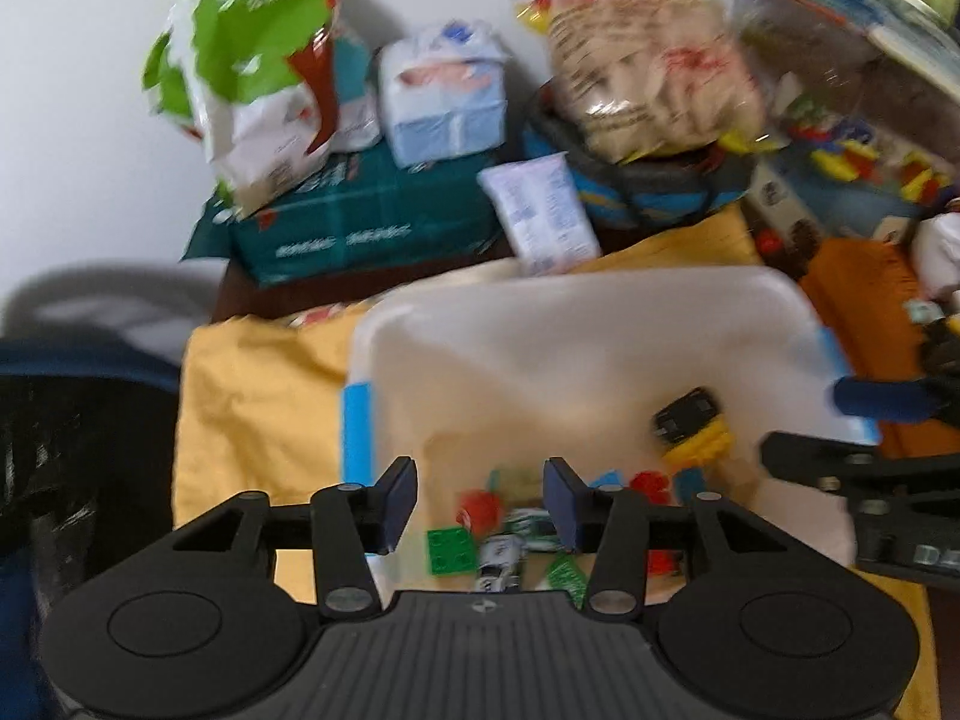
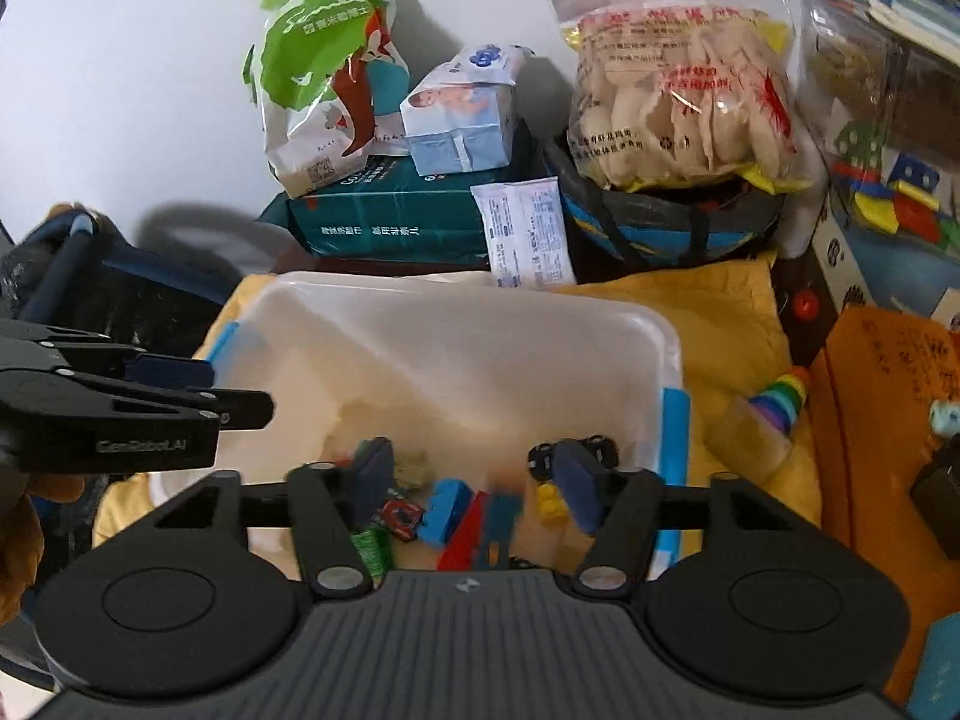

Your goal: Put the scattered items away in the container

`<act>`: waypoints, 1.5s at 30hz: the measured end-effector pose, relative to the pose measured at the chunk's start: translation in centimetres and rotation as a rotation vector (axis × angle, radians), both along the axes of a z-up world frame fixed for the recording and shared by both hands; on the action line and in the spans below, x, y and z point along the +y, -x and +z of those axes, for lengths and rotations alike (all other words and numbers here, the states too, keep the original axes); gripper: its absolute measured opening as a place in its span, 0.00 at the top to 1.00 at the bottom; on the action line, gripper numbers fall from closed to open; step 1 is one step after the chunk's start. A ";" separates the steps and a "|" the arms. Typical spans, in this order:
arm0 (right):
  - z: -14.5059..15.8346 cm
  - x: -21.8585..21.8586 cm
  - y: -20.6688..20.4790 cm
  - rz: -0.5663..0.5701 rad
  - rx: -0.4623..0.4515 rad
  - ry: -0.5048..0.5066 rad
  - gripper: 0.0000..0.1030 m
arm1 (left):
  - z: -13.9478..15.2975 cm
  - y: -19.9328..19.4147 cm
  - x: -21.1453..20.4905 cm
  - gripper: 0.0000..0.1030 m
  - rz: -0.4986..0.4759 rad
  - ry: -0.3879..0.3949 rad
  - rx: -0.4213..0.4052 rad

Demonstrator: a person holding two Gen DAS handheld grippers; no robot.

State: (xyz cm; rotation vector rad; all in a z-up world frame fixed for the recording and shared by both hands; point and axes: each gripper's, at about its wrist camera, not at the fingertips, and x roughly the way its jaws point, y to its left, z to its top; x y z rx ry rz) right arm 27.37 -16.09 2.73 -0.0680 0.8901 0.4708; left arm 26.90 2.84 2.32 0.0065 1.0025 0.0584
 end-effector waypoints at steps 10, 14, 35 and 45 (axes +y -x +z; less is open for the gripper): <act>0.5 -0.5 0.5 0.009 0.023 0.003 0.15 | 1.3 0.8 -0.7 0.36 -0.019 -0.010 0.026; 1.6 -0.2 0.7 0.028 0.016 0.030 0.15 | 2.2 0.8 -1.1 0.36 -0.026 -0.045 0.043; 2.5 0.4 1.2 0.054 0.024 0.070 0.14 | 3.1 -0.4 -1.4 0.36 -0.003 -0.146 0.135; 2.5 0.5 1.3 0.048 0.020 0.093 0.14 | 2.4 -0.4 -1.9 0.34 -0.026 -0.106 0.152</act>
